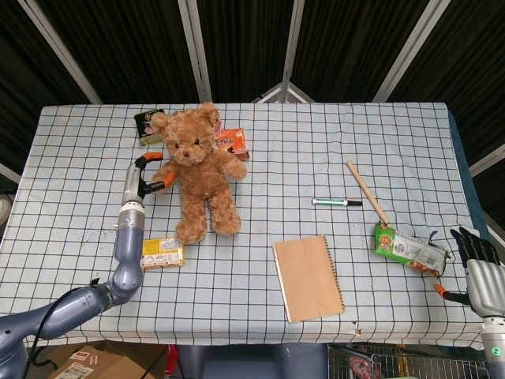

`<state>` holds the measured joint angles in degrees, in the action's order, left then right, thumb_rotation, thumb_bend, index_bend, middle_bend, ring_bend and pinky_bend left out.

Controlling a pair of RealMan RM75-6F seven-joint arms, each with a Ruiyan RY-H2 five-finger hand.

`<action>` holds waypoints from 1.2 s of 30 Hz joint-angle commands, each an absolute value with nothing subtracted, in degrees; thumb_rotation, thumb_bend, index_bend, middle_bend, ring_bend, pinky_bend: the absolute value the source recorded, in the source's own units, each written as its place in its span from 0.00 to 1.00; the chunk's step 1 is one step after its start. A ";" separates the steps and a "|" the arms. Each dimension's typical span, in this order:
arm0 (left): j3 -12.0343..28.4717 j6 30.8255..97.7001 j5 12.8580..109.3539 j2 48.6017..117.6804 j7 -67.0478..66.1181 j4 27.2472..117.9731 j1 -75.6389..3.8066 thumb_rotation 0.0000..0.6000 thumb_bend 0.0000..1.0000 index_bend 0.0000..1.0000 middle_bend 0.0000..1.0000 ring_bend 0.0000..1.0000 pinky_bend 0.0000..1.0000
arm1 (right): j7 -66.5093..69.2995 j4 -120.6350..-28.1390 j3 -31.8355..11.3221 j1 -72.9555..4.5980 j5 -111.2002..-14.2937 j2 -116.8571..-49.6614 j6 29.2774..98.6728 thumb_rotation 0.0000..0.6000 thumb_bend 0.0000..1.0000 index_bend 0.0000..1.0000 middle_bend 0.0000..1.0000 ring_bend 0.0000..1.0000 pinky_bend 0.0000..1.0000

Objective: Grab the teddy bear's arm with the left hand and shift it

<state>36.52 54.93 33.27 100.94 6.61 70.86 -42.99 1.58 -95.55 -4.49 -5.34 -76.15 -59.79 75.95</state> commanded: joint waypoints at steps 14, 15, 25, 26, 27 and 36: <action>26.10 65.50 50.47 81.69 11.83 99.79 -23.19 1.00 0.39 0.29 0.22 0.00 0.00 | 2.50 -95.84 -4.17 -5.31 -77.39 -59.55 76.21 1.00 0.17 0.00 0.00 0.00 0.00; 23.99 67.40 52.90 79.01 10.79 102.47 -20.81 1.00 0.39 0.29 0.22 0.00 0.00 | 2.63 -95.98 -4.13 -5.27 -77.65 -59.48 76.38 1.00 0.17 0.00 0.00 0.00 0.00; 6.37 83.14 69.46 64.94 -11.15 110.58 -7.58 1.00 0.39 0.29 0.16 0.00 0.00 | 2.72 -96.81 -3.69 -4.82 -79.53 -59.13 77.84 1.00 0.17 0.00 0.00 0.00 0.00; 5.57 85.29 70.86 65.23 -11.93 110.13 -6.44 1.00 0.39 0.28 0.14 0.00 0.00 | 2.65 -96.93 -3.67 -4.72 -79.67 -59.10 78.11 1.00 0.17 0.00 0.00 0.00 0.00; 4.76 87.41 72.70 65.58 -11.82 109.34 -5.25 1.00 0.39 0.28 0.13 0.00 0.00 | 2.58 -97.06 -3.66 -4.62 -79.84 -59.05 78.39 1.00 0.17 0.00 0.00 0.00 0.00; 2.47 90.38 77.87 67.24 -5.53 100.48 -1.99 1.00 0.39 0.23 0.03 0.00 0.00 | 1.90 -98.04 -3.45 -3.55 -81.66 -58.65 81.32 1.00 0.17 0.00 0.00 0.00 0.00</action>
<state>3.00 90.47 76.91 67.17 -6.82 102.02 -2.39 2.00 -97.94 -3.48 -3.69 -81.50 -58.70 81.10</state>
